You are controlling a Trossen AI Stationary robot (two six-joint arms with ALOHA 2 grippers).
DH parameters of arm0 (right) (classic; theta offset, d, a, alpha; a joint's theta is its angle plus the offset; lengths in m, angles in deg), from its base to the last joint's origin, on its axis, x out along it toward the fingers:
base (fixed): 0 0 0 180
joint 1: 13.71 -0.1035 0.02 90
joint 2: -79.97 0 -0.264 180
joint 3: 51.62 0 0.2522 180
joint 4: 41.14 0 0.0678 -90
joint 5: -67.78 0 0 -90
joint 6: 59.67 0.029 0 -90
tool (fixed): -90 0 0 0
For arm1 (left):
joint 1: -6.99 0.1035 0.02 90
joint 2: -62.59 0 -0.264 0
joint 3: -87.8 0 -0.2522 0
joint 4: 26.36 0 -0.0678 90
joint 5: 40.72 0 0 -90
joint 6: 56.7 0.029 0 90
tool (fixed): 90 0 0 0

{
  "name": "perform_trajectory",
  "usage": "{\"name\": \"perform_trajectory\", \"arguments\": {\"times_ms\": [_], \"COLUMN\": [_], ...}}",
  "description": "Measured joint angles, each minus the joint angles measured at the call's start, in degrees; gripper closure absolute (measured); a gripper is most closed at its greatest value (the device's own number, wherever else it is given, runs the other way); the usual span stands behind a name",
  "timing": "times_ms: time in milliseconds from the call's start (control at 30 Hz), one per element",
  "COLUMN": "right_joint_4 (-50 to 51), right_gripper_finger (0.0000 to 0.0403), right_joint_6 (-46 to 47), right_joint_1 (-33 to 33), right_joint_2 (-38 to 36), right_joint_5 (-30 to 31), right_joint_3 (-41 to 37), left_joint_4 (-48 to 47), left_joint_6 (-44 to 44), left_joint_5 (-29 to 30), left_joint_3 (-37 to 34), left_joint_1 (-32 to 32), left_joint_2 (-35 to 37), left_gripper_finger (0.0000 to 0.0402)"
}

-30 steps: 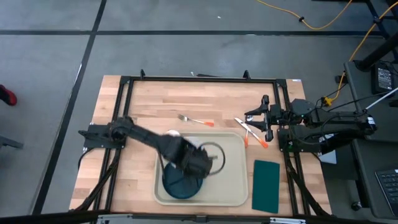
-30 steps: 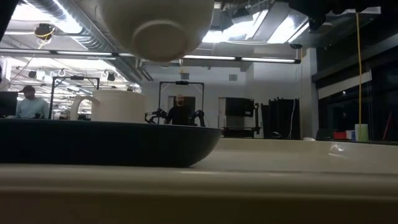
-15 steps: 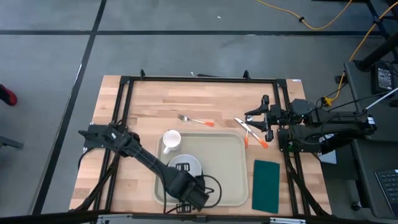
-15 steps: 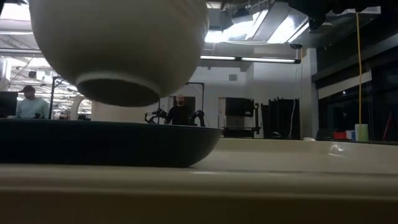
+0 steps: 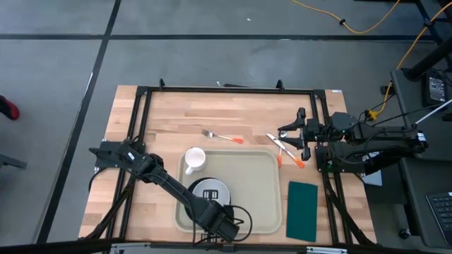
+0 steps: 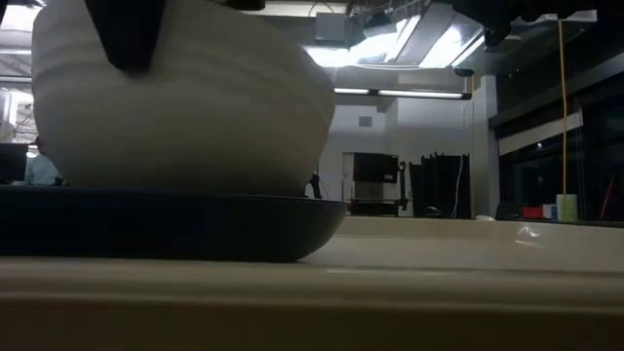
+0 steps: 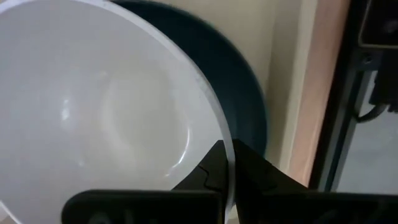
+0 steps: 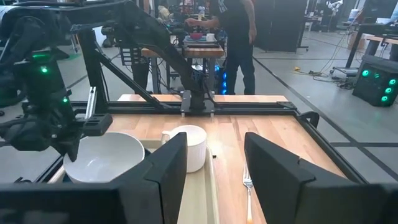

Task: Set up tray
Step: Put the white bowl on top of the black plate on the serving tray

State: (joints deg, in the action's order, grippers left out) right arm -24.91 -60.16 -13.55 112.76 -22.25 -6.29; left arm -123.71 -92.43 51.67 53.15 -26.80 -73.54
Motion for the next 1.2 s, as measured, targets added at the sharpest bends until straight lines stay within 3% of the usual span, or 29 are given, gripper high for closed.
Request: {"name": "perform_trajectory", "arguments": {"times_ms": [500, 967, 1200], "right_joint_4": [0.0, 0.0, 0.0], "right_gripper_finger": [0.0234, 0.0234, 0.0234], "right_joint_6": [0.4, 1.6, 1.7], "right_joint_1": [0.0, 0.0, 0.0], "right_joint_2": [0.0, 0.0, 0.0], "right_joint_5": [0.0, 0.0, 0.0], "right_joint_3": [0.0, 0.0, 0.0], "left_joint_4": [2.0, 2.1, -1.6], "left_joint_6": [-2.7, -5.5, -8.3], "left_joint_5": [0.0, -4.5, -4.0], "left_joint_3": [-4.6, -4.4, 0.5], "left_joint_1": [-0.3, -0.1, 1.5], "left_joint_2": [0.2, 0.2, 2.8], "left_gripper_finger": [0.0395, 0.0291, 0.0249]}}
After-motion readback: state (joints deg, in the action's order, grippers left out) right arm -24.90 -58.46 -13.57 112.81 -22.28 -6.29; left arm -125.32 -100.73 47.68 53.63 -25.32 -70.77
